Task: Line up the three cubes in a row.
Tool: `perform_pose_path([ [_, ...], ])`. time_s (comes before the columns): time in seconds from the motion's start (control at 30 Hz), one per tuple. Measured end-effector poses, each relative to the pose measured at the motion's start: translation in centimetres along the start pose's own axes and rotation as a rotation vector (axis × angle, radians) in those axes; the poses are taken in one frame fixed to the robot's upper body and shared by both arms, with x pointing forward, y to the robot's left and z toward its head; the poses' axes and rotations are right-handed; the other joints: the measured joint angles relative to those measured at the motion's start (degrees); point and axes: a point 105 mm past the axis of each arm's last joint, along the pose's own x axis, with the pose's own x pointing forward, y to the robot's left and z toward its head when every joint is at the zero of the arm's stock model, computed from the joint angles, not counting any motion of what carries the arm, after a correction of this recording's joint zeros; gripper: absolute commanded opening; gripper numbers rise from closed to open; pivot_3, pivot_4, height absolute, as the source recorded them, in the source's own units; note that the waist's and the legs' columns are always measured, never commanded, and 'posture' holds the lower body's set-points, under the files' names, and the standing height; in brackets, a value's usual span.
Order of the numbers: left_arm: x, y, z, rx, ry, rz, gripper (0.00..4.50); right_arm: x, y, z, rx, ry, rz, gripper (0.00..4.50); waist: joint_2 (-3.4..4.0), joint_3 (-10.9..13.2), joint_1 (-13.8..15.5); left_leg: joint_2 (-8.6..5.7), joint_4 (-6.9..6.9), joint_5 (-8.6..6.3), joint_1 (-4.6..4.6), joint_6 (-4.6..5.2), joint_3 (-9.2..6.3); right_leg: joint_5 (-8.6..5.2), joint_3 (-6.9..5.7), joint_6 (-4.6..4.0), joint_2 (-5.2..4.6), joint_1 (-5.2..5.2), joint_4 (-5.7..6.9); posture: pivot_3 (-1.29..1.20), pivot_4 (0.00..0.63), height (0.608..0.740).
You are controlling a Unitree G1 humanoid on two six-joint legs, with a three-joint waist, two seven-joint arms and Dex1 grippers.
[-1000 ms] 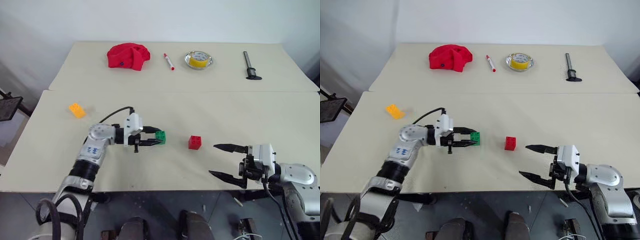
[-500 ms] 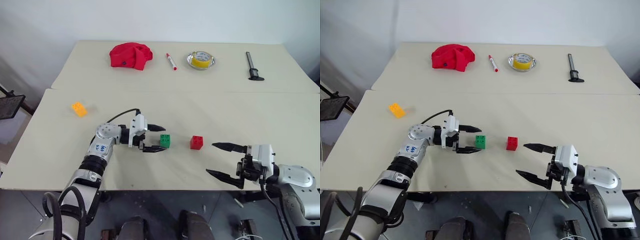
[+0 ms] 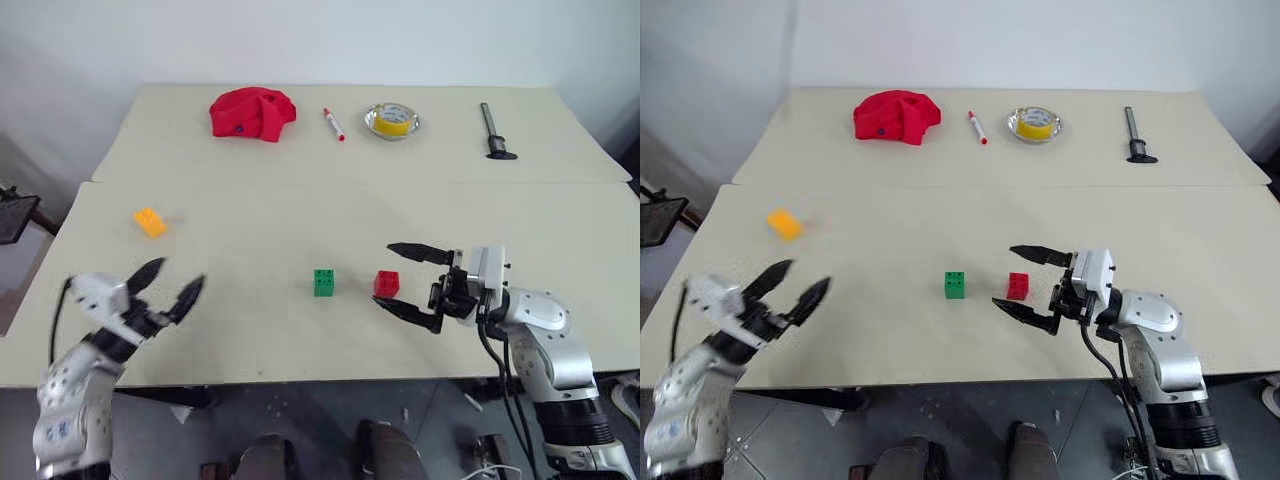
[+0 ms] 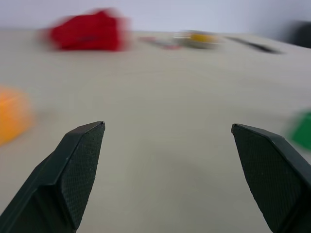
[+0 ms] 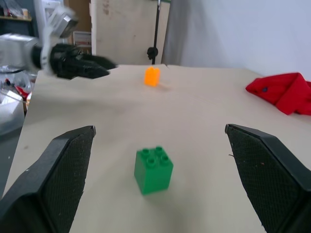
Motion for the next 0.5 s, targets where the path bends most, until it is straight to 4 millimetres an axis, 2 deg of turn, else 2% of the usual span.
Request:
perform_pose_path([
  [0.1, -3.6, 3.1, -1.7, -0.019, 0.022, 0.308, 4.43, 0.7, -0.2, -0.3, 0.005, 0.012, -0.011, 4.5, -0.04, -0.02, 0.09, -0.02, 0.0, -0.02, -0.03, 0.03, 0.03, 0.0, 0.01, 0.0, 0.0, 0.0, -0.07, 0.0, 0.15, 0.74],
  [0.17, -5.1, 3.7, -2.7, -0.047, 0.041, 0.416, 4.43, 0.9, -0.3, -0.3, 0.009, -0.002, -0.021, 4.5, -0.04, -0.02, 0.17, -0.02, 0.0, -0.03, -0.03, 0.03, 0.02, 0.0, -0.01, 0.0, 0.0, 0.0, -0.05, 0.0, 0.15, 0.74],
  [0.23, -5.5, 3.6, -3.1, -0.059, 0.043, 0.473, 4.43, 1.0, -0.3, -0.3, 0.008, -0.006, -0.03, 4.5, -0.06, -0.03, 0.51, -0.02, 0.0, -0.03, -0.04, 0.03, 0.02, 0.0, -0.01, -0.01, 0.0, 0.0, -0.06, 0.0, 0.15, 0.74],
  [0.37, -3.4, 2.7, -2.4, -0.02, 0.026, 0.472, 4.43, 1.0, -0.6, -0.2, 0.0, -0.003, -0.046, 4.5, -0.08, -0.05, 0.98, -0.03, 0.0, -0.03, -0.02, 0.03, 0.09, -0.01, 0.03, -0.03, 0.01, -0.02, -0.05, 0.0, 0.15, 0.74],
  [0.5, 2.5, 1.9, -0.6, -0.009, -0.024, 0.464, 4.43, 0.9, -1.1, -0.3, -0.023, 0.004, -0.072, 4.5, -0.12, -0.07, 1.35, -0.07, 0.04, -0.01, -0.05, 0.04, 0.11, 0.0, 0.01, -0.04, 0.01, -0.04, 0.04, 0.0, 0.15, 0.74],
])
